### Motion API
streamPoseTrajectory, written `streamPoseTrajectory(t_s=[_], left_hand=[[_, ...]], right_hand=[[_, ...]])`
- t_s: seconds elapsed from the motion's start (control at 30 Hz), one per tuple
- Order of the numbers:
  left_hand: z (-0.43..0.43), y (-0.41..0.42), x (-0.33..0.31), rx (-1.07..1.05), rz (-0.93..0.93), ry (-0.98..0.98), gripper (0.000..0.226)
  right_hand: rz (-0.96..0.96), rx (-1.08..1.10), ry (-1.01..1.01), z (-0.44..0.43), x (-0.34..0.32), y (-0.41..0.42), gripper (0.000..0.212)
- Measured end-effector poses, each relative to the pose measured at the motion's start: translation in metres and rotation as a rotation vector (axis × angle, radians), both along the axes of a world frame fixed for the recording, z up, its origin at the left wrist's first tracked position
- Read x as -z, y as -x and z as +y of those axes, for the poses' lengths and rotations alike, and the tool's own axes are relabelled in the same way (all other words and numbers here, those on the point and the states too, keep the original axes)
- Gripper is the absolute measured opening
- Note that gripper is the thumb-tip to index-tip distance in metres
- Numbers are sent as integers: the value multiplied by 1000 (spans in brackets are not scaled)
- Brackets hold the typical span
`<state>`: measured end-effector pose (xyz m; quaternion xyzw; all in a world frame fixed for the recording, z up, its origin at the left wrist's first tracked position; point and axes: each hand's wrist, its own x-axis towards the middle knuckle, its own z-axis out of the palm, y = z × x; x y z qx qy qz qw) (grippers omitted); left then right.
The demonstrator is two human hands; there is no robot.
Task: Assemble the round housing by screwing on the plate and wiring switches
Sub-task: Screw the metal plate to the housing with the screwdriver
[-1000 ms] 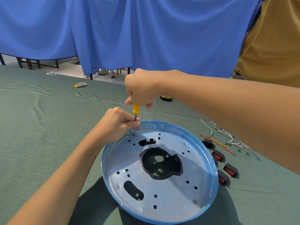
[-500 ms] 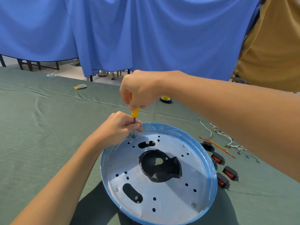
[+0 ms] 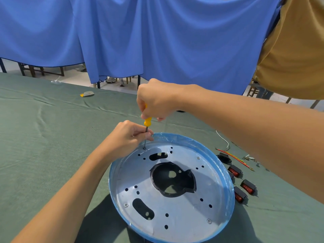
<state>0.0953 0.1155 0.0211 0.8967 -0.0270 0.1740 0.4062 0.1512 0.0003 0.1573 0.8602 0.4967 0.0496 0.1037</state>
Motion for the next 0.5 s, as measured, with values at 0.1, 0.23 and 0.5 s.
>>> streamPoseTrajectory(t_s=[0.1,0.23,0.5], left_hand=[[0,1,2,-59,-32,45,4],[2,0,0,-23,11,12,12],[3,0,2,-63,-13,60,4]], right_hand=[[-79,3,-25,0,9,0,36],[36,23,-24,0,2,2,31],[-77,51,-93,5,10,-2,32]])
